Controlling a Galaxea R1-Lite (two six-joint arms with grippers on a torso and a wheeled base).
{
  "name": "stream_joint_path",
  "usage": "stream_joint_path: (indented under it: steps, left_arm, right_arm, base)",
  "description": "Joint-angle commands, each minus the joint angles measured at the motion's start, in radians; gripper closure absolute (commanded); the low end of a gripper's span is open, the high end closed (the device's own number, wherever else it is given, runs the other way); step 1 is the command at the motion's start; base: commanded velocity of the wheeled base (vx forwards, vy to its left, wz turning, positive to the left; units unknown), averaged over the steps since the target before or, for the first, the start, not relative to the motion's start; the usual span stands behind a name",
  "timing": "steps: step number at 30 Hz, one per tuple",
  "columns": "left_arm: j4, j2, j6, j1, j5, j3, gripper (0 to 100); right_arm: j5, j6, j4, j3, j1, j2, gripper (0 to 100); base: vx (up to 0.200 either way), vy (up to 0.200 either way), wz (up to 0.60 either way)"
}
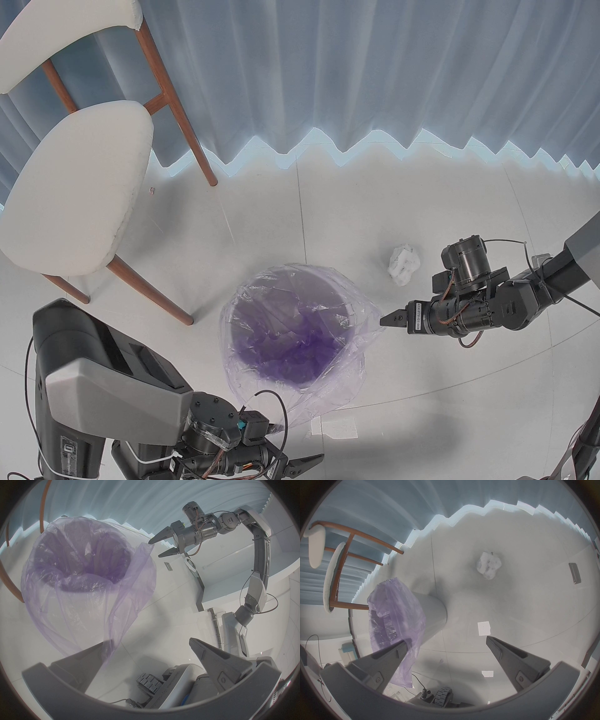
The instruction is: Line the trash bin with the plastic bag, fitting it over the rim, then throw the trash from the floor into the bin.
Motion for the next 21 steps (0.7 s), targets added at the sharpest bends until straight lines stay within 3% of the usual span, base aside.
stream_joint_path:
  steps: [1, 8, 15, 21]
  left_arm:
    - [0.0, 0.054, -0.001, 0.012, 0.0, -0.019, 0]
    - [0.002, 0.063, -0.016, 0.032, 0.003, -0.035, 0]
    - [0.002, 0.089, -0.09, 0.035, 0.078, -0.085, 0]
    - [0.002, 0.1, -0.122, 0.041, 0.089, -0.089, 0]
  right_arm:
    - [0.021, 0.0, -0.013, -0.004, -0.034, 0.062, 0]
    - [0.032, 0.009, -0.185, -0.006, -0.053, 0.184, 0]
    - [0.032, 0.012, -0.191, -0.052, -0.079, 0.261, 0]
    - [0.032, 0.026, -0.218, -0.08, -0.087, 0.322, 0]
  base:
    - [0.0, 0.0, 0.0]
    - [0.0, 0.0, 0.0]
    - [0.0, 0.0, 0.0]
    - [0.0, 0.0, 0.0]
